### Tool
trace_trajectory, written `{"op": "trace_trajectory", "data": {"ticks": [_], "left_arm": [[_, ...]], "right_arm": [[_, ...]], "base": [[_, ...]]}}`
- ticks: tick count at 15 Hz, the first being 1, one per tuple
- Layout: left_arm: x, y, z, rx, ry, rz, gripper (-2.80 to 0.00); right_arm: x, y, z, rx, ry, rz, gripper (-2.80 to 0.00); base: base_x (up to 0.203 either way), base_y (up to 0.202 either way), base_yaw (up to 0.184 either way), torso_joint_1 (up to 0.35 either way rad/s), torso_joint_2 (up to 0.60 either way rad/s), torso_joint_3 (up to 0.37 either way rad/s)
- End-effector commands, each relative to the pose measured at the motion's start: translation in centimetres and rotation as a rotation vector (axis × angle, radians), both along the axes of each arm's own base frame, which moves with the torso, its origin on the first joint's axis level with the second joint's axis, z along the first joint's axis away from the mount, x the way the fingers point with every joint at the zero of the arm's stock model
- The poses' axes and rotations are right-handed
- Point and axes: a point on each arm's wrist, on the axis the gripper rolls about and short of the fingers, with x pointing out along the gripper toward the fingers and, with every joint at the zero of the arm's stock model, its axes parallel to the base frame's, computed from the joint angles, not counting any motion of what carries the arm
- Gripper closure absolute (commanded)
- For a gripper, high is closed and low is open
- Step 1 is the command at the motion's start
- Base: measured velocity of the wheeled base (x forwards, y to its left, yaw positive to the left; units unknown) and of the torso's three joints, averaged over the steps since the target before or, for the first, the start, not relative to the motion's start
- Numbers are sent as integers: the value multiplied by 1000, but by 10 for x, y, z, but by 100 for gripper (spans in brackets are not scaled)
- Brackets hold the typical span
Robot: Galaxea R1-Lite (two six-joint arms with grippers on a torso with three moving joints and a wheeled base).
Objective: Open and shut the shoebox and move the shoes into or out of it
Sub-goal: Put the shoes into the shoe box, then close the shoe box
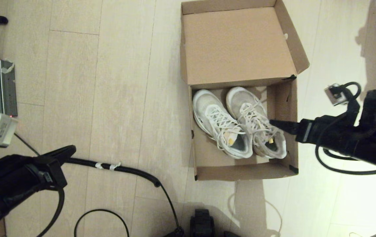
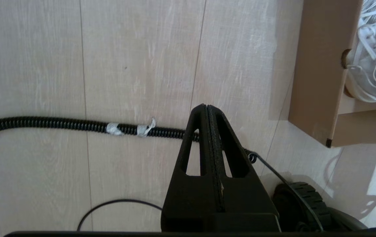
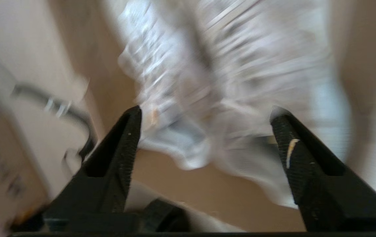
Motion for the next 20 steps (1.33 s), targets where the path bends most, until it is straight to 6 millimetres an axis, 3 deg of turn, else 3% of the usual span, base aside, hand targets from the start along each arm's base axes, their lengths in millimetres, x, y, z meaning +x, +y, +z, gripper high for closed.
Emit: {"op": "trace_trajectory", "data": {"ticks": [1,4,6,10,15,18,20], "left_arm": [[2,-1,2,-1,-6,-7,0],[0,-4,5,-6,-19,-27,0],[0,-4,6,-9,-25,-31,0],[6,-6,17,-19,-58,-32,0],[10,-9,28,-25,-93,-45,0],[10,-9,33,-29,-107,-45,0],[13,-10,31,-26,-97,-45,0]], "right_arm": [[-19,-23,33,8,-77,-99,0],[-13,-54,50,-8,-98,-248,0],[0,-65,40,-15,-41,-288,0],[46,-81,20,-41,-5,-323,0],[104,-71,-10,-50,45,-276,0],[125,-69,-27,-55,53,-265,0],[126,-69,-33,-61,52,-257,0]], "base": [[0,0,0,0,0,0],[0,0,0,0,0,0],[0,0,0,0,0,0],[0,0,0,0,0,0],[0,0,0,0,0,0],[0,0,0,0,0,0],[0,0,0,0,0,0]]}}
